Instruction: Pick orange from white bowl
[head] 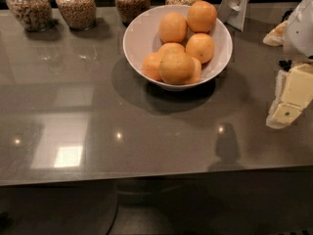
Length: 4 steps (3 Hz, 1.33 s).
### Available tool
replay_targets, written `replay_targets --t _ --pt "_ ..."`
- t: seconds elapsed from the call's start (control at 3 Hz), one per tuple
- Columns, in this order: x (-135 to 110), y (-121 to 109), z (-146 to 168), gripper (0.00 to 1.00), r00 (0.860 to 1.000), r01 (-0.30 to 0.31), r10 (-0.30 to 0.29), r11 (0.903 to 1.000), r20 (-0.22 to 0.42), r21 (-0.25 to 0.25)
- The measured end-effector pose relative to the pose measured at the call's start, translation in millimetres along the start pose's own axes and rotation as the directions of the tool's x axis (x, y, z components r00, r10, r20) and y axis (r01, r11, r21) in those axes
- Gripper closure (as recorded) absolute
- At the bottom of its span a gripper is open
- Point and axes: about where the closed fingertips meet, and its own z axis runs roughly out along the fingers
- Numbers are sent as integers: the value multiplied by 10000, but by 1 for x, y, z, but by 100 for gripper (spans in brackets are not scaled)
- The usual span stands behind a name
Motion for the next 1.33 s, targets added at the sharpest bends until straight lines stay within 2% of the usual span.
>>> replay_targets --t 0.33,0.67,1.0,1.33 --pt "0 0 0 0 10000 0 0 10000 6 1" --pt "-14 -8 3 0 9965 16 -24 9999 835 104" --pt "-51 -29 8 0 9683 5 -95 9994 2497 358" --pt "-93 -53 15 0 9118 -219 29 9989 4107 416"
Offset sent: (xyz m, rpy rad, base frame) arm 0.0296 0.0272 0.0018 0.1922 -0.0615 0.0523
